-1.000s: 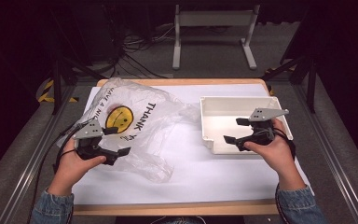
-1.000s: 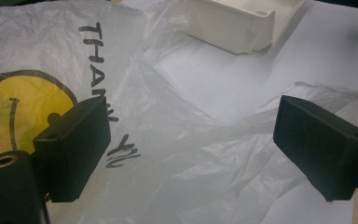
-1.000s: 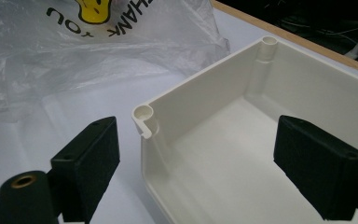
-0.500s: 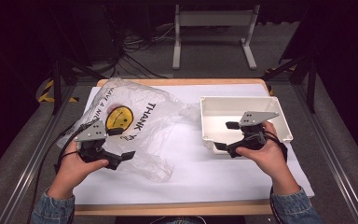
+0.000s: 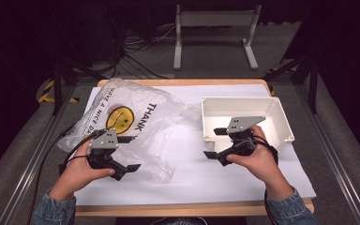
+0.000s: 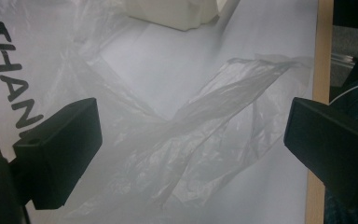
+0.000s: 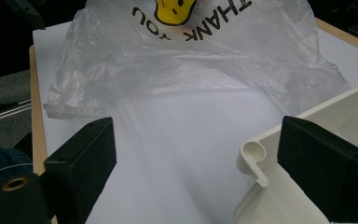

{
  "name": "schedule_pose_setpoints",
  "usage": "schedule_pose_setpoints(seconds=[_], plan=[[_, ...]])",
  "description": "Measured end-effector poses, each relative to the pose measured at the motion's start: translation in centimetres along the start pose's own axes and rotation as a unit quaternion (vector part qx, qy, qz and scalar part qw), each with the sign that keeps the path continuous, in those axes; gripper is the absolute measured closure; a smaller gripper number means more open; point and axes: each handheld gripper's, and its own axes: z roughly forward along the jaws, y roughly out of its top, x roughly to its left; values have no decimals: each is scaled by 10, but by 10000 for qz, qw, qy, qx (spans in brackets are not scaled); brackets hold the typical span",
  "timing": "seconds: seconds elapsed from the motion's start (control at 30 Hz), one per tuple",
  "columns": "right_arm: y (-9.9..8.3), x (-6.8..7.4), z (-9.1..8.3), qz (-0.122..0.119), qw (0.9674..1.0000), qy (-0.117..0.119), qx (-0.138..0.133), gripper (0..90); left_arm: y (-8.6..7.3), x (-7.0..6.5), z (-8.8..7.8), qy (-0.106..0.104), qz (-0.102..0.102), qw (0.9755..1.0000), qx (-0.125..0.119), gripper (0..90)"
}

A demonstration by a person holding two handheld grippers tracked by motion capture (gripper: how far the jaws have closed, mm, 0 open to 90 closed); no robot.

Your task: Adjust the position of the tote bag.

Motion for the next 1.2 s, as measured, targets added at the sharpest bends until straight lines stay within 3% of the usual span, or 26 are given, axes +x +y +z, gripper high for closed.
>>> schedule_pose_setpoints(seconds=[0.17, 0.27, 0.33, 0.4, 0.57, 0.73, 0.83, 1.0, 1.2], plan=[[-2, -1, 3, 65, 9999, 94, -26, 116, -7, 7, 6, 52, 51, 9997, 218, 139], [-3, -2, 7, 102, 9999, 123, 1, 115, -9, 9, 3, -61, 62, 9998, 168, 393], [-3, -3, 9, 111, 9998, 149, 10, 115, -9, 9, -2, -100, 75, 9998, 128, 680], [-3, -3, 10, 124, 9998, 143, 10, 115, -9, 9, -3, -91, 75, 9999, 124, 813], [-3, -8, 15, 217, 9997, 69, -37, 116, -8, 8, -15, -13, 73, 10000, -34, 888], [4, -14, 19, 221, 9992, -32, -327, 115, -9, 7, -32, 106, 8, 9995, -313, 893], [10, -20, 22, 218, 9984, -216, -477, 115, -12, 7, -44, 265, -27, 9985, -482, 894], [21, -29, 32, 86, 9982, -457, -371, 114, -21, 8, -61, 503, -159, 9956, -778, 895], [33, -46, 53, 188, 9962, -836, -147, 66, -30, 6, -76, 703, -279, 9922, -989, 895]])
